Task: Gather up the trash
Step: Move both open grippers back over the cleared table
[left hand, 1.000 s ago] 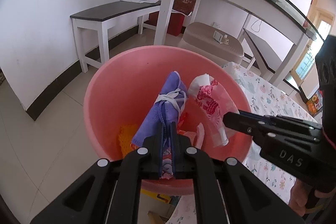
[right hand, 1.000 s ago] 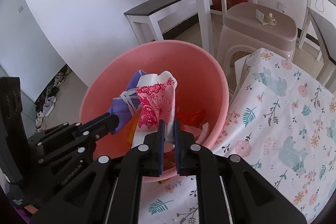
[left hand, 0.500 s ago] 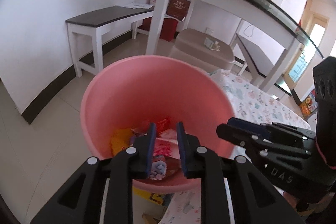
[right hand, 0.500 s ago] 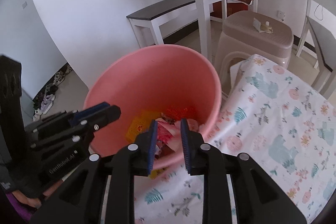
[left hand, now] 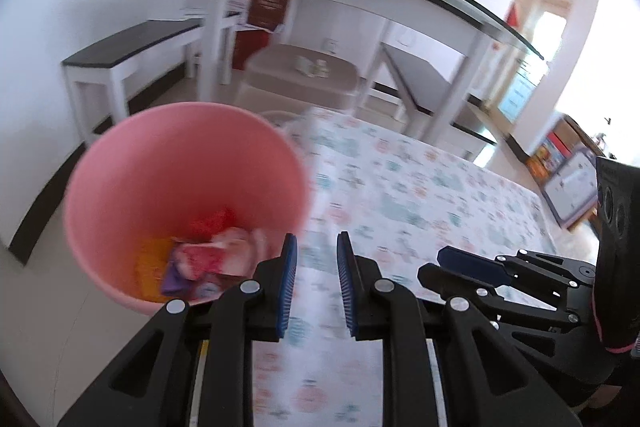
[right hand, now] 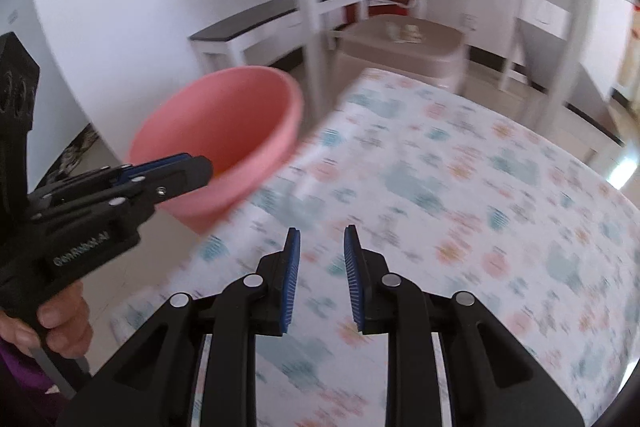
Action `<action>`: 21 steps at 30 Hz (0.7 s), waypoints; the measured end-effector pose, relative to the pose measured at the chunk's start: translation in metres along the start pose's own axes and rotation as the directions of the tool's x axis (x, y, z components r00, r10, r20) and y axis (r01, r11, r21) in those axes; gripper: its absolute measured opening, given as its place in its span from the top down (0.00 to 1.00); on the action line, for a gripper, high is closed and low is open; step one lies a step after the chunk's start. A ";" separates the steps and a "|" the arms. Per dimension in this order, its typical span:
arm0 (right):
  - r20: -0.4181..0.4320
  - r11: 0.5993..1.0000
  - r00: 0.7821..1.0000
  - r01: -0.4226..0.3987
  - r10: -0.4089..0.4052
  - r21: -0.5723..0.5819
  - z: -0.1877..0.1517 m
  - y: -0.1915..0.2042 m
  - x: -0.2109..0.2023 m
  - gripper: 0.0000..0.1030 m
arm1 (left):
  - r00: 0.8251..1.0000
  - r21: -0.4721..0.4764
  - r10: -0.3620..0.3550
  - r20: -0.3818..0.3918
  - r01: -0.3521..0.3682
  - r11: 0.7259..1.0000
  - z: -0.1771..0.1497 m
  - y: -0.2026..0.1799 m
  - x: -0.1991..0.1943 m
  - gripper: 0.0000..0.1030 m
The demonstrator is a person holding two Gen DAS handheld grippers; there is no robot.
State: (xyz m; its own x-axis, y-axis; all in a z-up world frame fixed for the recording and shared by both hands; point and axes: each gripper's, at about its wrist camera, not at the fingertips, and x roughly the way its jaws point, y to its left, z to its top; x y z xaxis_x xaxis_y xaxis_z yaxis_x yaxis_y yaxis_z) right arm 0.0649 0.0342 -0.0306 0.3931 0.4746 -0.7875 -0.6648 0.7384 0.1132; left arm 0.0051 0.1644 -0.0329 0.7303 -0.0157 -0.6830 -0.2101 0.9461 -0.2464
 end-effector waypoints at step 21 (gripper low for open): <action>-0.012 0.891 0.958 0.270 -0.285 0.365 -0.093 -0.147 -0.067 0.65 | 0.982 0.217 -0.104 -0.160 0.137 0.966 -0.025 -0.163 0.051 0.81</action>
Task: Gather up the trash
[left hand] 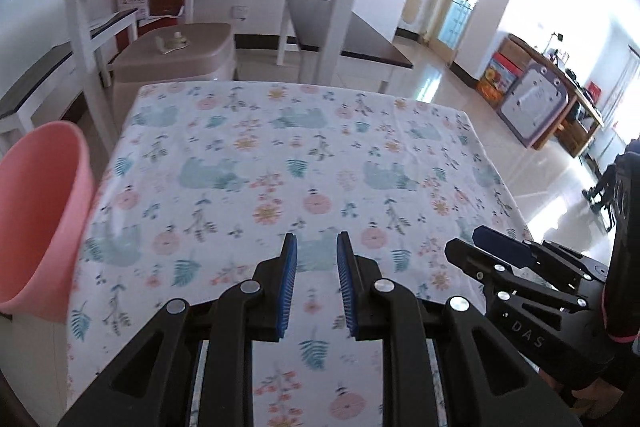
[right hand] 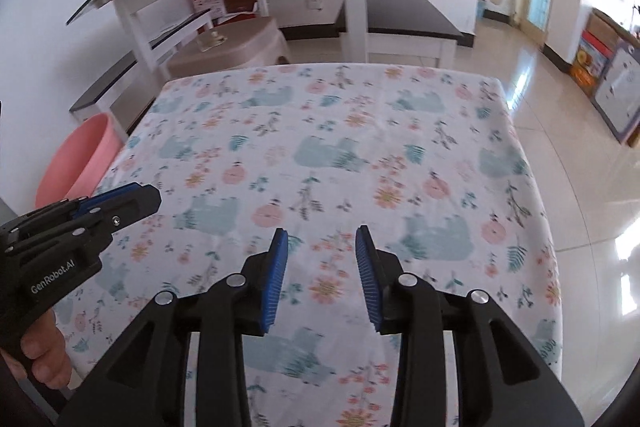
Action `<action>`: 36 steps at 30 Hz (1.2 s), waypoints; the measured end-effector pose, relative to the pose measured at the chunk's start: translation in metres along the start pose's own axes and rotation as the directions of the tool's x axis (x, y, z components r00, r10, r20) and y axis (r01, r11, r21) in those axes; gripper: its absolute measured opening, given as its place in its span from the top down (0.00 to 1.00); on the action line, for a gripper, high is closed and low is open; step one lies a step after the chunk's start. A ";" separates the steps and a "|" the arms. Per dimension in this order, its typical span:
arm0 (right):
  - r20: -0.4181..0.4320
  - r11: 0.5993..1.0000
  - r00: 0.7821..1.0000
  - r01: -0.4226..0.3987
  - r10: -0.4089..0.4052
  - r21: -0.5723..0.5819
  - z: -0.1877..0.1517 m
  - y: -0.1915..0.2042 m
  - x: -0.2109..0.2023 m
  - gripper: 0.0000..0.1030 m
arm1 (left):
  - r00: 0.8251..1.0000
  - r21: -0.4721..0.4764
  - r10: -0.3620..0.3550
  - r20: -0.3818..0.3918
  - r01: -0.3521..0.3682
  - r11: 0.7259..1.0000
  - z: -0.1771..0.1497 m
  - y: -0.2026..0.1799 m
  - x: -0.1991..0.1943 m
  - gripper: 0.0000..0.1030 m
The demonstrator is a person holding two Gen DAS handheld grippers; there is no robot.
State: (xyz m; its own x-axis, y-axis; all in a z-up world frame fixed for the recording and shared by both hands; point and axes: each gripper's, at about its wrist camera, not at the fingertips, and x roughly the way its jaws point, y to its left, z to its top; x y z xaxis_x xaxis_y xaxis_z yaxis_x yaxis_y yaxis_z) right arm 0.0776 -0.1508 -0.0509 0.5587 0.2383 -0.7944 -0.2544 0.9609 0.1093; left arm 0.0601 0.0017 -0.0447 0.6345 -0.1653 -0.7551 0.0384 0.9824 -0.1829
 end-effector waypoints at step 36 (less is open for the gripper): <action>0.081 0.980 0.977 -0.192 0.195 -0.040 -0.010 0.053 -0.019 0.65 | 0.980 -0.047 0.183 0.076 -0.180 0.983 -0.021 0.021 -0.035 0.81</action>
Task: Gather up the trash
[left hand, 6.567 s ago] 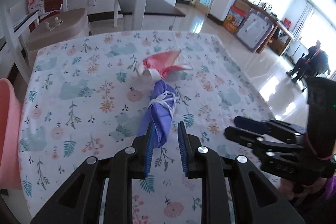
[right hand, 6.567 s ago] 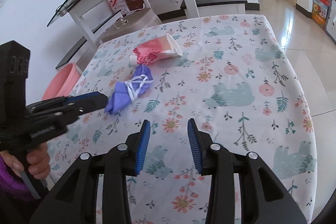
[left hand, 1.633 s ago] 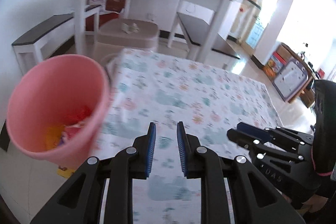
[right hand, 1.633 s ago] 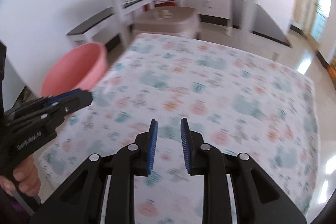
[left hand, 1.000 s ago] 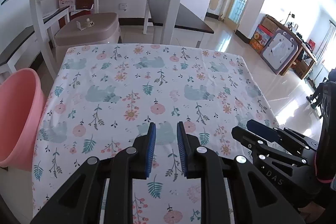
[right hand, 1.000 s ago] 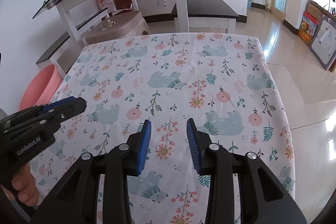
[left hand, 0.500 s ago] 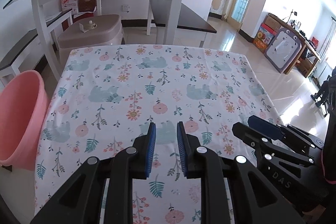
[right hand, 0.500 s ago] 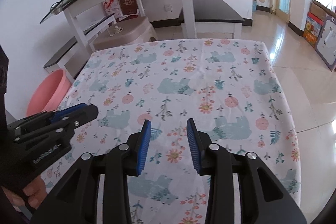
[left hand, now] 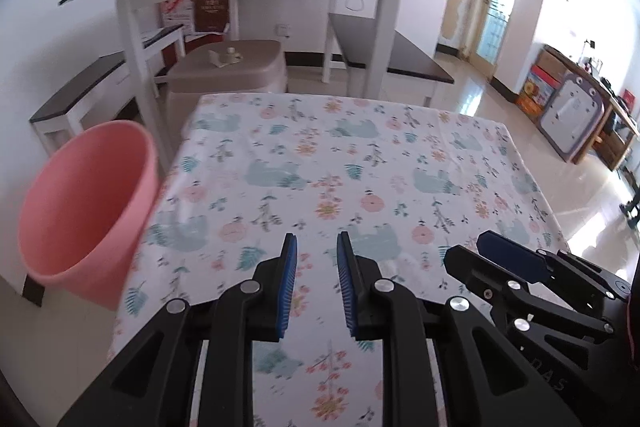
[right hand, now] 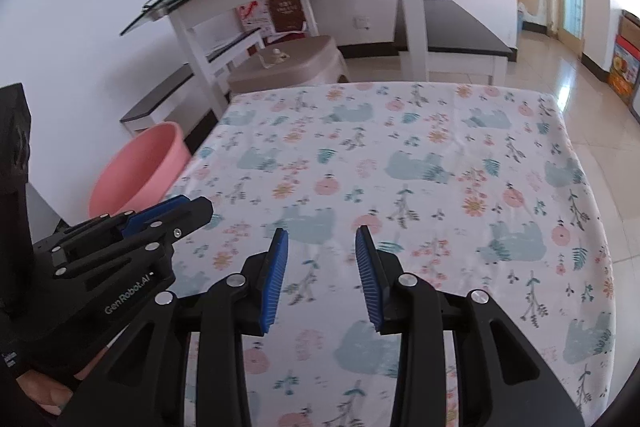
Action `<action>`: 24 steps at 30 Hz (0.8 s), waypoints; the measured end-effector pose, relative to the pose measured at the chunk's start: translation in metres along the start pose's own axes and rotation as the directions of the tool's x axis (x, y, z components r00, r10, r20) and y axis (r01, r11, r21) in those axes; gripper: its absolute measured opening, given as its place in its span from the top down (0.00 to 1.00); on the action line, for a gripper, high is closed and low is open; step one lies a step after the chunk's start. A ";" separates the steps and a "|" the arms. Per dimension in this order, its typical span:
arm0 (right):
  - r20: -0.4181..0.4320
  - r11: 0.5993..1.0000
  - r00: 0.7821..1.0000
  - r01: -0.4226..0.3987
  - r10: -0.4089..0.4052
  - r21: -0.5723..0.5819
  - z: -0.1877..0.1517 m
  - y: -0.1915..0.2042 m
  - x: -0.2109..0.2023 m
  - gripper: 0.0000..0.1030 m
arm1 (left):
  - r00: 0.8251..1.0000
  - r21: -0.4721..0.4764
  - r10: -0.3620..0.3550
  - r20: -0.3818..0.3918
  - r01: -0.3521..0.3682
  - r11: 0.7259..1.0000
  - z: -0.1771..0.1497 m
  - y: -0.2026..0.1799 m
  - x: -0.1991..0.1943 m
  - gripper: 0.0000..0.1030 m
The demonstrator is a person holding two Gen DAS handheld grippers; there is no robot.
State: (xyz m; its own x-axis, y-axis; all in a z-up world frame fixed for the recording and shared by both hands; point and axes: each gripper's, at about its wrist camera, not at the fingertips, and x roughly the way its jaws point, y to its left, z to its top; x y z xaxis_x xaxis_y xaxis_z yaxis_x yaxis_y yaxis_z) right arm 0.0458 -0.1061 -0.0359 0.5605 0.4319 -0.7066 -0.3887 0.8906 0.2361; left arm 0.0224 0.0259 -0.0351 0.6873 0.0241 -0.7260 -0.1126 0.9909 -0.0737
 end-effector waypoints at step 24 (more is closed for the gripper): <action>0.091 0.985 0.992 -0.071 0.087 -0.160 -0.016 0.053 -0.039 0.65 | 0.994 -0.106 0.052 0.094 -0.042 0.994 -0.025 0.047 -0.059 0.81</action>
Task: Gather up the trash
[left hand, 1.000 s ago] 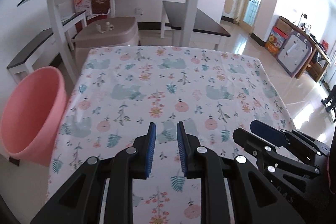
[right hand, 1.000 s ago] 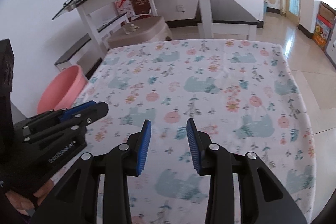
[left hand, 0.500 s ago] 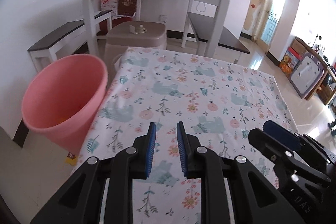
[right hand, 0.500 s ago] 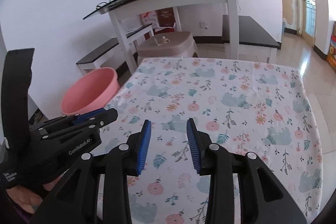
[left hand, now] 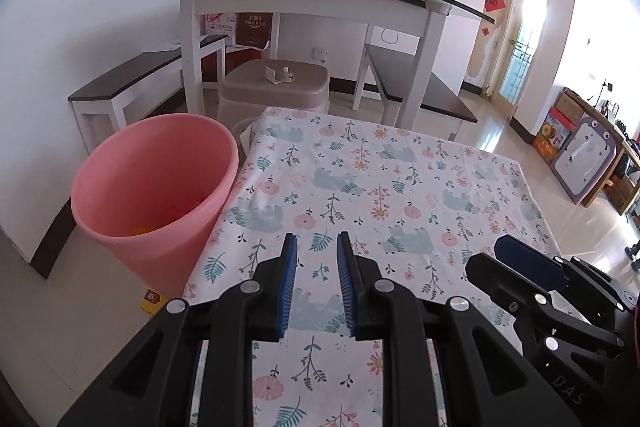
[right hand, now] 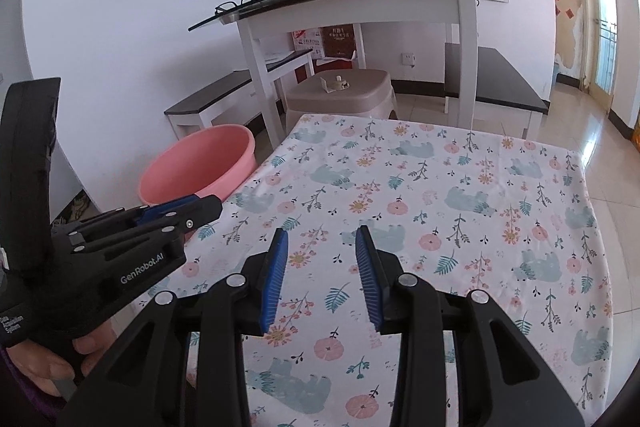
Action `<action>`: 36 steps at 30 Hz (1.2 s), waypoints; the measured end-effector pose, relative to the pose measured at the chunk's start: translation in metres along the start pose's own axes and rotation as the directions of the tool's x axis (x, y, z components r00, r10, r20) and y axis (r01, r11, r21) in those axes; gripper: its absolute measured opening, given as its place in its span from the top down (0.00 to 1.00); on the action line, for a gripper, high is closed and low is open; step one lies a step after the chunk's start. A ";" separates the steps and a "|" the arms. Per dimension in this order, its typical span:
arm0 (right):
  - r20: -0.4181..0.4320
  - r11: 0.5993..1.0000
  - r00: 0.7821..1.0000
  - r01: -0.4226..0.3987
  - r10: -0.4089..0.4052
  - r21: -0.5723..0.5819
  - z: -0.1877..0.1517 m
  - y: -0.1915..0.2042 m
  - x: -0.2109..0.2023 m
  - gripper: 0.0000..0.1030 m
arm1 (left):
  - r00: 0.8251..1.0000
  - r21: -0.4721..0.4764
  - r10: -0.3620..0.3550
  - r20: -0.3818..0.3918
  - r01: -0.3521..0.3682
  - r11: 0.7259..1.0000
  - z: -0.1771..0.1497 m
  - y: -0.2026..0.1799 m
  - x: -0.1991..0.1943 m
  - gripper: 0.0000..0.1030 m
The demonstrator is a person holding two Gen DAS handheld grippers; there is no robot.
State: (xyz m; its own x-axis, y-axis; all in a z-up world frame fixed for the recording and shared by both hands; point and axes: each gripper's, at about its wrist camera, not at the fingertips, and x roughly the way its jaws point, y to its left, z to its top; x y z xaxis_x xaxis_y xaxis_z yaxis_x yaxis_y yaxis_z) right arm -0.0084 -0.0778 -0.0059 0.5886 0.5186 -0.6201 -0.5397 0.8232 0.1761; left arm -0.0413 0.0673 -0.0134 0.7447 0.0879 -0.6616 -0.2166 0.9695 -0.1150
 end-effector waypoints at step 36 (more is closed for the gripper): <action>0.015 0.980 0.987 -0.160 0.162 -0.115 0.029 0.049 0.027 0.54 | 0.995 -0.089 0.099 0.006 -0.098 0.991 -0.011 0.039 -0.012 0.82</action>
State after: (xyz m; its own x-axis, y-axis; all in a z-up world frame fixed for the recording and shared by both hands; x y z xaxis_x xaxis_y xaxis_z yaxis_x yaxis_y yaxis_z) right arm -0.0019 -0.0167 0.0083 0.5023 0.6489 -0.5715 -0.6926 0.6976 0.1834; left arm -0.0657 0.1018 -0.0188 0.7232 0.1844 -0.6656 -0.3440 0.9319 -0.1155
